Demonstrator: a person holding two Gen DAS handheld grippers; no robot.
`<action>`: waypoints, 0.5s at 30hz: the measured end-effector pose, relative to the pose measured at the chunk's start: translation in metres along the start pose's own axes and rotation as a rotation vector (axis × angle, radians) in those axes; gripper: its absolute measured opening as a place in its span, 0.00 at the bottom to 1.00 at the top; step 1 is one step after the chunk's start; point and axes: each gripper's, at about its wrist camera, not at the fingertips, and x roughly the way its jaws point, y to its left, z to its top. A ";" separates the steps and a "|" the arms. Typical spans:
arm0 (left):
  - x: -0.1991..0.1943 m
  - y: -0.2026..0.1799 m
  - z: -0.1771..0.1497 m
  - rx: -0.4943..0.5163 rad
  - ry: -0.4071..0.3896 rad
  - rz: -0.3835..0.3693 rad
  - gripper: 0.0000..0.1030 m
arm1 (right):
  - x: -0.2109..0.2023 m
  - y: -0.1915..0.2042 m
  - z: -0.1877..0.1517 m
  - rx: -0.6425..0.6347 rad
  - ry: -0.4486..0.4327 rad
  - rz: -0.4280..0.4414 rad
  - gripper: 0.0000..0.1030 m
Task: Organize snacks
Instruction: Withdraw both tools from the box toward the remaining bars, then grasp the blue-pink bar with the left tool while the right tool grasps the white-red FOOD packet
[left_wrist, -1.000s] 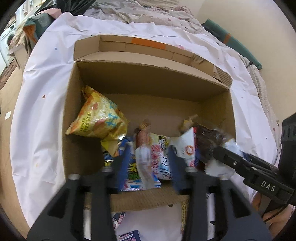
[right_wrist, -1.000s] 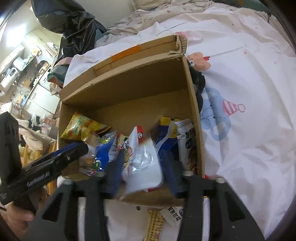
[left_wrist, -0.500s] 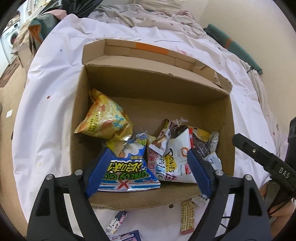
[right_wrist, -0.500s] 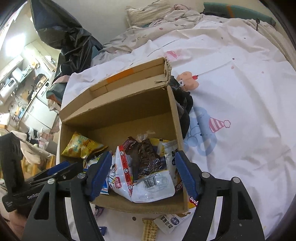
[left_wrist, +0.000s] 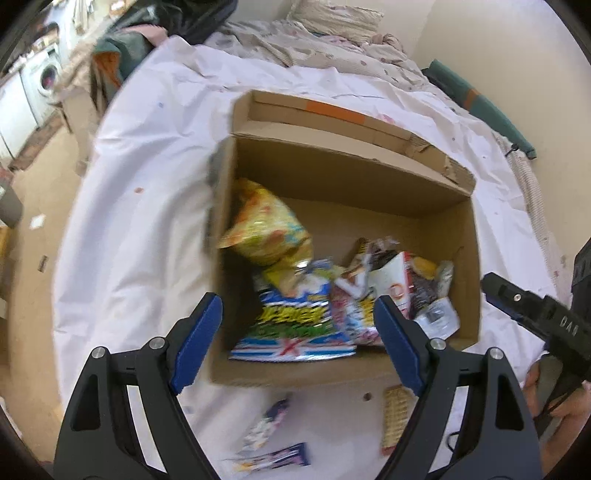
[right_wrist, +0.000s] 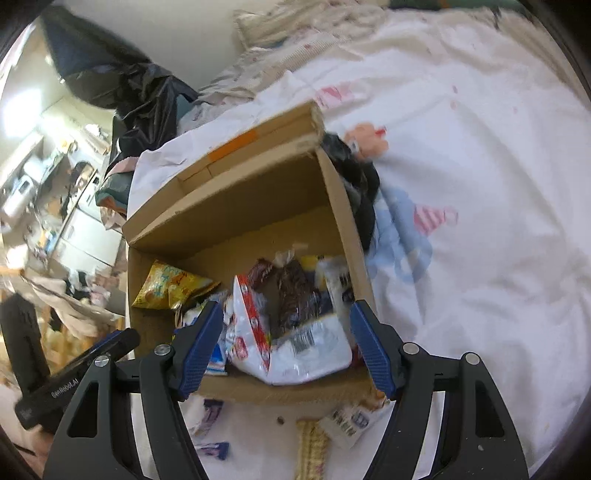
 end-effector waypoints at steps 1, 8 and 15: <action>-0.003 0.003 -0.003 0.002 -0.002 0.008 0.79 | -0.001 -0.001 -0.003 0.007 0.005 -0.003 0.72; -0.009 0.030 -0.029 -0.076 0.057 0.027 0.79 | -0.018 -0.002 -0.021 -0.017 0.001 -0.022 0.72; -0.001 0.033 -0.062 -0.094 0.141 0.055 0.79 | -0.032 -0.023 -0.046 0.037 0.005 -0.044 0.72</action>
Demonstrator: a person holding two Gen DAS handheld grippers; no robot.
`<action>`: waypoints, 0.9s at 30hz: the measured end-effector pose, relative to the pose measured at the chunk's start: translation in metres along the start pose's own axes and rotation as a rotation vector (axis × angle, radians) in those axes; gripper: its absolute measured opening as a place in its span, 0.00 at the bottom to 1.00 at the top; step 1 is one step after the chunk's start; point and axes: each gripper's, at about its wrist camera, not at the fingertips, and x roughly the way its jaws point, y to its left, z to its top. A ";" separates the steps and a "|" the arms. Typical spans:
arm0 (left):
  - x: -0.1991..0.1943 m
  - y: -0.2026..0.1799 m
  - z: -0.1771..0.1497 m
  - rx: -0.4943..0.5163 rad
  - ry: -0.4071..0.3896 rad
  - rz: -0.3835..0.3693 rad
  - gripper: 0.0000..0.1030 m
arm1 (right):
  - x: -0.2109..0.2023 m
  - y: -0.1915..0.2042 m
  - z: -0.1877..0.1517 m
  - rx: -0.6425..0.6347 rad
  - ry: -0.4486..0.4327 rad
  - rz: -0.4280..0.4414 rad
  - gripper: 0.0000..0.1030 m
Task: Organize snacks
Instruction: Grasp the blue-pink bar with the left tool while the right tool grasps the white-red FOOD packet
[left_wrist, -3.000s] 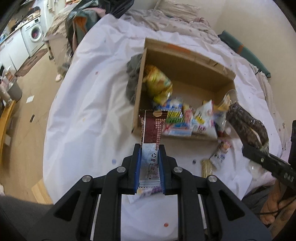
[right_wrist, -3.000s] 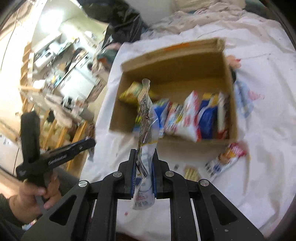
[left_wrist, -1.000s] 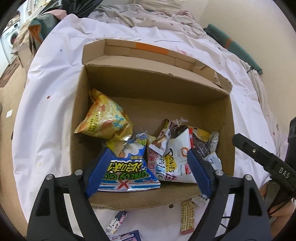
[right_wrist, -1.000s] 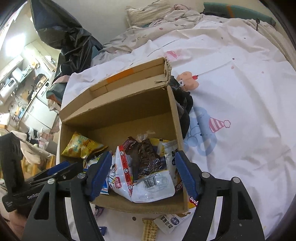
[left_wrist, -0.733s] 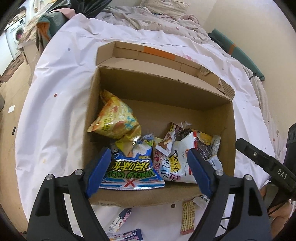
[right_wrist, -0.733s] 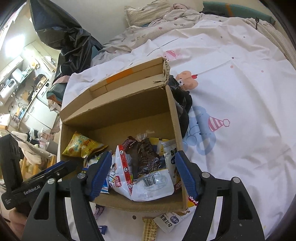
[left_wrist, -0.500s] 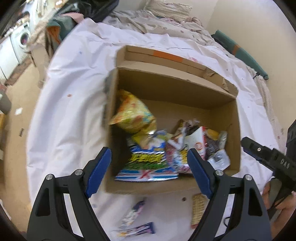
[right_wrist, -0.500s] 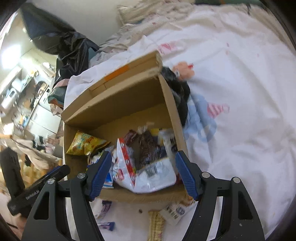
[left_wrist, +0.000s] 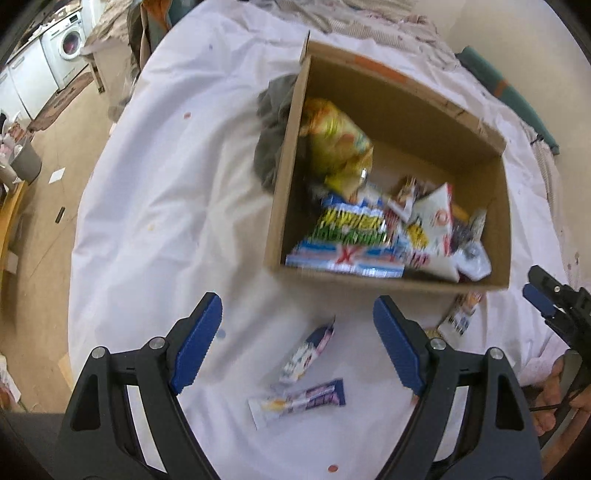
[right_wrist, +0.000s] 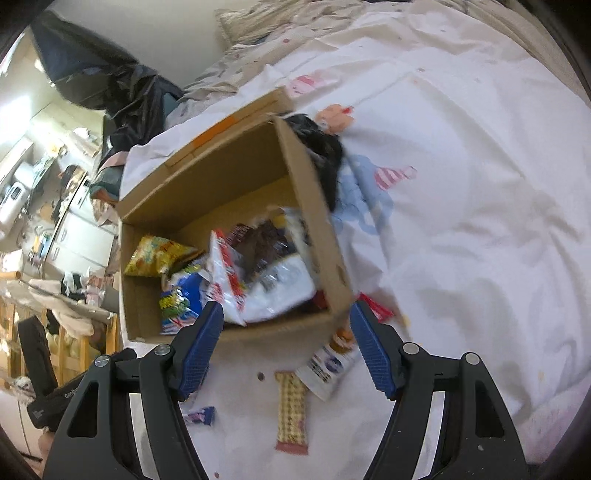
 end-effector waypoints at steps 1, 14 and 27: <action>0.002 0.000 -0.004 0.001 0.008 0.004 0.79 | 0.000 -0.006 -0.005 0.015 0.004 -0.016 0.72; 0.055 -0.018 -0.034 0.066 0.127 0.055 0.62 | 0.062 -0.016 -0.027 0.003 0.205 -0.224 0.72; 0.085 -0.035 -0.043 0.152 0.242 0.090 0.17 | 0.096 -0.010 -0.031 -0.092 0.285 -0.313 0.65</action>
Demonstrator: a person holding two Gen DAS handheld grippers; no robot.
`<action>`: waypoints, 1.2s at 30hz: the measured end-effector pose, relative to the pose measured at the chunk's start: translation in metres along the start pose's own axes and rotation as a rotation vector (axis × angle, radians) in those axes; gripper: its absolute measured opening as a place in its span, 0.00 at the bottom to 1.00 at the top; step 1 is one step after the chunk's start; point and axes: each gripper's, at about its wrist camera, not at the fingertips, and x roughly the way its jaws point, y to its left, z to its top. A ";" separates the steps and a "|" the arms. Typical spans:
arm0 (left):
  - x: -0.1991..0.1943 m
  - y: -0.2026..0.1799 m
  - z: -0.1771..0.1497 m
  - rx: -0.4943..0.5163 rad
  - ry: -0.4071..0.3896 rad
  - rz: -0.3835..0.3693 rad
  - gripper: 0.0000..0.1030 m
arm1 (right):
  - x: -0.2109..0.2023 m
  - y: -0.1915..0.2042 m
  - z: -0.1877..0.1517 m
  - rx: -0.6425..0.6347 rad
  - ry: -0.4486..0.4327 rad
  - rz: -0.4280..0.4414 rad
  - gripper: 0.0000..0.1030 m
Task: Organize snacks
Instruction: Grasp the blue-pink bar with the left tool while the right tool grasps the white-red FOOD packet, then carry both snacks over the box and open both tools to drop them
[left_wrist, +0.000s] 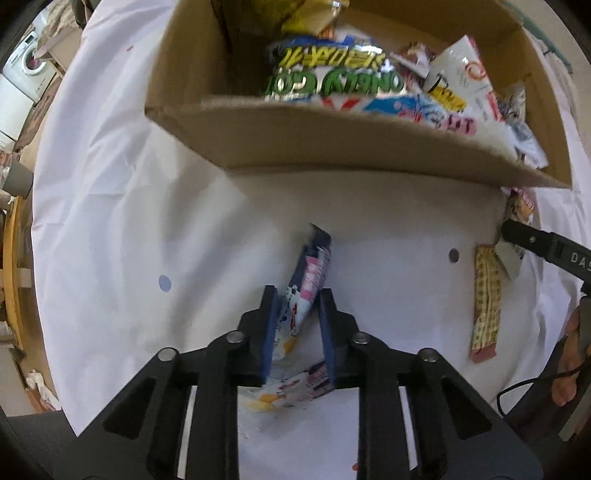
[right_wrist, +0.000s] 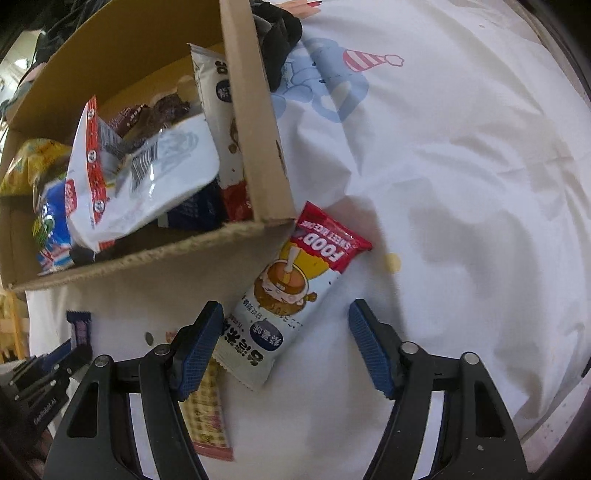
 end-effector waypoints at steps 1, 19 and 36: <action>-0.001 0.000 0.000 -0.002 0.000 0.001 0.16 | -0.001 -0.001 -0.001 -0.006 -0.003 -0.011 0.61; -0.046 0.019 -0.009 -0.083 -0.088 -0.025 0.13 | -0.042 -0.041 -0.021 0.066 -0.087 0.089 0.15; -0.139 0.075 -0.030 -0.284 -0.429 -0.153 0.13 | -0.128 -0.045 -0.014 0.117 -0.476 0.270 0.15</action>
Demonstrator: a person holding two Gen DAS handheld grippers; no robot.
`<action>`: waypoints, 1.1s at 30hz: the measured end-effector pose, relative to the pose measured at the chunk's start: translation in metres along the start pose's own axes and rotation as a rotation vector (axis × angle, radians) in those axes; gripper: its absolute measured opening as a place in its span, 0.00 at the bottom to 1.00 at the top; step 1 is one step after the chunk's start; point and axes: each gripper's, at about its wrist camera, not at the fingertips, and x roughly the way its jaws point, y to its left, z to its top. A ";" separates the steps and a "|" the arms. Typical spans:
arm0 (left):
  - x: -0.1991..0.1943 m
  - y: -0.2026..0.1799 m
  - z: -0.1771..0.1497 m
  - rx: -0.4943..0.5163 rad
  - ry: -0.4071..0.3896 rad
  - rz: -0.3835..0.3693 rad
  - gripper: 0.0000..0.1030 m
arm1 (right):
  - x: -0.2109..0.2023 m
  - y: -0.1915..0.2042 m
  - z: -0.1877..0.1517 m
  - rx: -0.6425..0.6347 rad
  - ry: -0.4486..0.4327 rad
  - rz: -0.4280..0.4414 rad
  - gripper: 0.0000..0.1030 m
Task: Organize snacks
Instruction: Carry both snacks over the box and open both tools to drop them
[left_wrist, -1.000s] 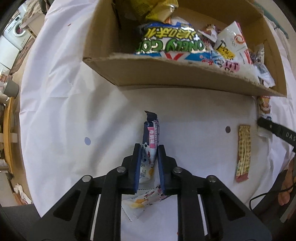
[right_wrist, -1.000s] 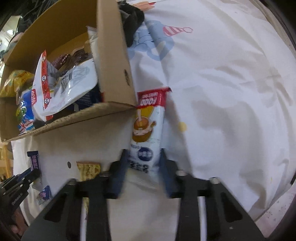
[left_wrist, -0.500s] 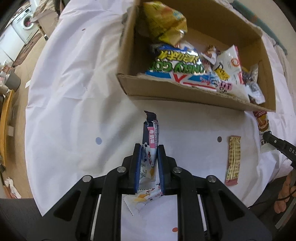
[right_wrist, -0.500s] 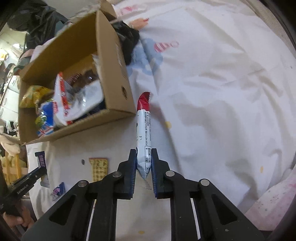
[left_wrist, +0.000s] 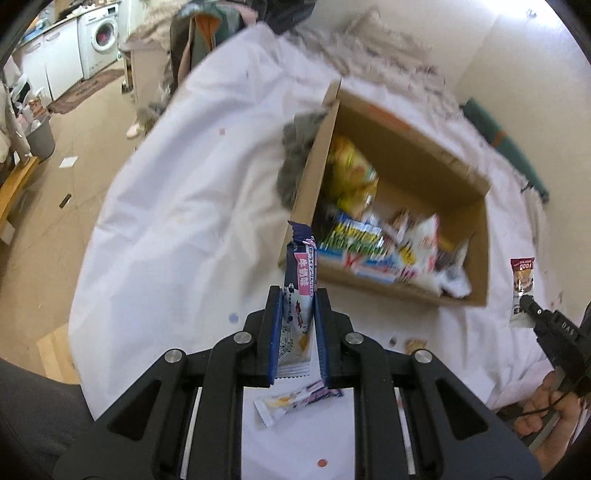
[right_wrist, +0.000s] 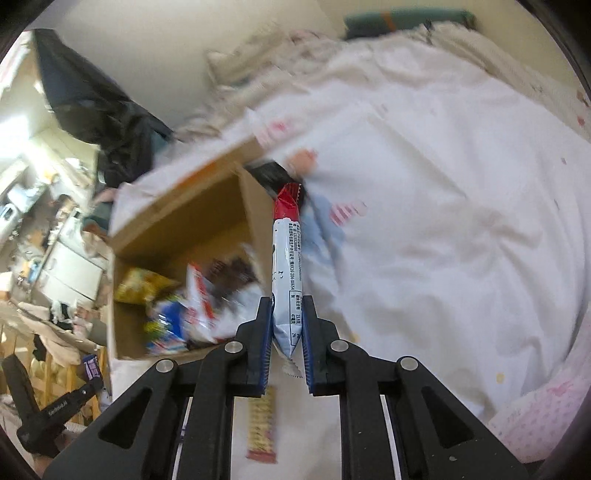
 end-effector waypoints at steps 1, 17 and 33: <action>-0.003 -0.001 0.003 -0.002 -0.012 -0.009 0.13 | -0.001 0.005 0.001 -0.014 -0.012 0.020 0.15; 0.004 -0.063 0.044 0.194 -0.092 -0.023 0.13 | 0.011 0.069 0.024 -0.172 -0.019 0.175 0.15; 0.054 -0.101 0.078 0.324 -0.067 -0.034 0.13 | 0.071 0.080 0.037 -0.234 0.090 0.098 0.15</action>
